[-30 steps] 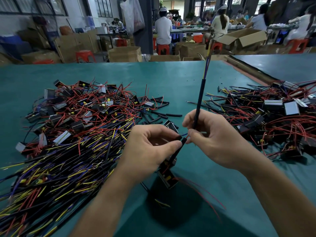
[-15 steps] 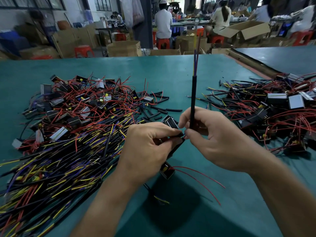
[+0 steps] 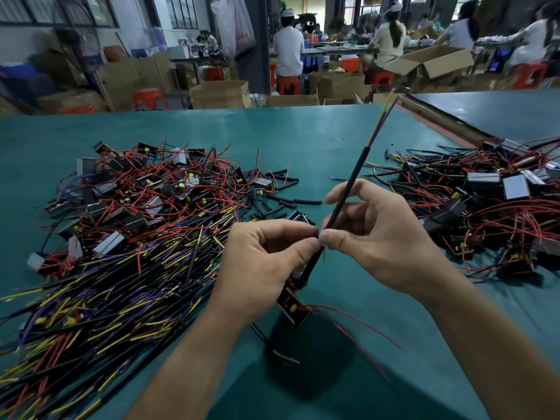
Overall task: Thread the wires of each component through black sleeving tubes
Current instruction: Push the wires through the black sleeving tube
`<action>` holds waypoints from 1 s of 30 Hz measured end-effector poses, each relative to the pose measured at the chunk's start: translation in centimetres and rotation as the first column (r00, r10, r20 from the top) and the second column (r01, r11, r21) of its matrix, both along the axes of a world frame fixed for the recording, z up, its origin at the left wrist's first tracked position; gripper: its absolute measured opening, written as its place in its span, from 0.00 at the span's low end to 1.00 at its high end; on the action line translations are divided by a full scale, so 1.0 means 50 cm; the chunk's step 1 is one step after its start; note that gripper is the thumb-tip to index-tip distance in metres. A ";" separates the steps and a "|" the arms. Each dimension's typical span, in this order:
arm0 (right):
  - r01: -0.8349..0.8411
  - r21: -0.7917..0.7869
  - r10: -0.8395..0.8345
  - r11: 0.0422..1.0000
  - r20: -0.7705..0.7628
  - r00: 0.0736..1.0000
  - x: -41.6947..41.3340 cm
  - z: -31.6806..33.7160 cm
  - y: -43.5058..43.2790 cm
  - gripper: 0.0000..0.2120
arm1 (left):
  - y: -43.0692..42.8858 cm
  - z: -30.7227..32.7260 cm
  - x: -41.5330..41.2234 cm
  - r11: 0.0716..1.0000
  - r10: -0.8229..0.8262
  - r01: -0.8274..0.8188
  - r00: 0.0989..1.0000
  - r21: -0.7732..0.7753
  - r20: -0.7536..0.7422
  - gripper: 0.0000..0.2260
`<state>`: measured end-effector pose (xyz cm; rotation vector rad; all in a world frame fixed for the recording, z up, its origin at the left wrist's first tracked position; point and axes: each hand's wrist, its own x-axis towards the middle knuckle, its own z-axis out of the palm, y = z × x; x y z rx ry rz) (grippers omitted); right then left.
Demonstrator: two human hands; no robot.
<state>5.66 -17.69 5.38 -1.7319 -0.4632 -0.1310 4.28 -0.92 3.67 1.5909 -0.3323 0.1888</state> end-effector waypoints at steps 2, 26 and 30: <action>0.028 0.018 -0.028 0.999 0.020 0.999 0.000 0.002 0.000 0.16 | 0.000 0.000 0.000 1.000 -0.017 0.017 1.000 -0.006 -0.003 0.06; -0.003 0.075 0.006 0.997 -0.029 1.000 -0.009 0.010 0.010 0.06 | 0.009 0.000 0.009 0.991 -0.116 0.110 0.991 -0.082 -0.062 0.15; 0.011 0.025 -0.012 1.000 0.045 0.999 -0.007 0.009 0.008 0.07 | 0.010 -0.002 0.011 0.991 -0.104 0.095 0.989 -0.093 -0.103 0.15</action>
